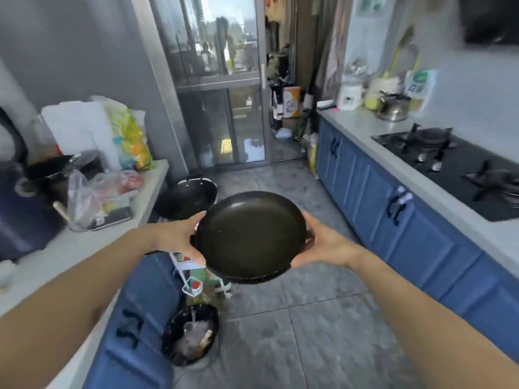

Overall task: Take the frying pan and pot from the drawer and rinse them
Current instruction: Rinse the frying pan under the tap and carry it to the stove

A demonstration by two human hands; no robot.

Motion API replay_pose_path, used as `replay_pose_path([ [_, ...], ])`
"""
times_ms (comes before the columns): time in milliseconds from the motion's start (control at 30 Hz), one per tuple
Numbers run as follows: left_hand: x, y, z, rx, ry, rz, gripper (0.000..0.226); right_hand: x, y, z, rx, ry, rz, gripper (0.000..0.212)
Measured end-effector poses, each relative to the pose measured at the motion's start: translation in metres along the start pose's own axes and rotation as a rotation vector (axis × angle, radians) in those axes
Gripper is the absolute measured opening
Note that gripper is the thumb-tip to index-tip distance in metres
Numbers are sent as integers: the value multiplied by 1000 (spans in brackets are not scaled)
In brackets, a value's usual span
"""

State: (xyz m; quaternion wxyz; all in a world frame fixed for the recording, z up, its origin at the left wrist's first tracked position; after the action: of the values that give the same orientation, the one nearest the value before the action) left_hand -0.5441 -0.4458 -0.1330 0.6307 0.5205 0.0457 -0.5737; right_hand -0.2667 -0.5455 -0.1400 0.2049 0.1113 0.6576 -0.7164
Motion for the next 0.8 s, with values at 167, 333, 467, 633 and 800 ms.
replay_pose_path([
  [167, 21, 112, -117, 106, -132, -53, 130, -131, 51, 5, 76, 133, 29, 106],
  [333, 27, 186, -218, 219, -212, -69, 141, -223, 94, -8, 129, 222, 14, 107],
  [467, 22, 223, -295, 260, -244, -72, 142, -278, 118, -33, 150, 262, -26, 98],
  [633, 1, 255, -405, 266, -279, -126, 150, -342, 159, -96, 177, 335, -34, 99],
  [800, -42, 294, -520, 289, -309, -177, 150, -411, 182, -177, 195, 419, -42, 99],
])
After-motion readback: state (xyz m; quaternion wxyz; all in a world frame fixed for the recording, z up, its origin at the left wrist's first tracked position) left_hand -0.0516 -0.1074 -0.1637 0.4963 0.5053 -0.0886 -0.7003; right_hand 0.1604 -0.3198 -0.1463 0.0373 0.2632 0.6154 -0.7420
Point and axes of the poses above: each hand's wrist, its own z-axis away from the middle knuckle, its own x-axis out of the palm, y = z × x, the point moved 8 cm from there along -z, towards the middle knuckle, and after that the axes turned 4 degrees about y, right-handed, at the moved point
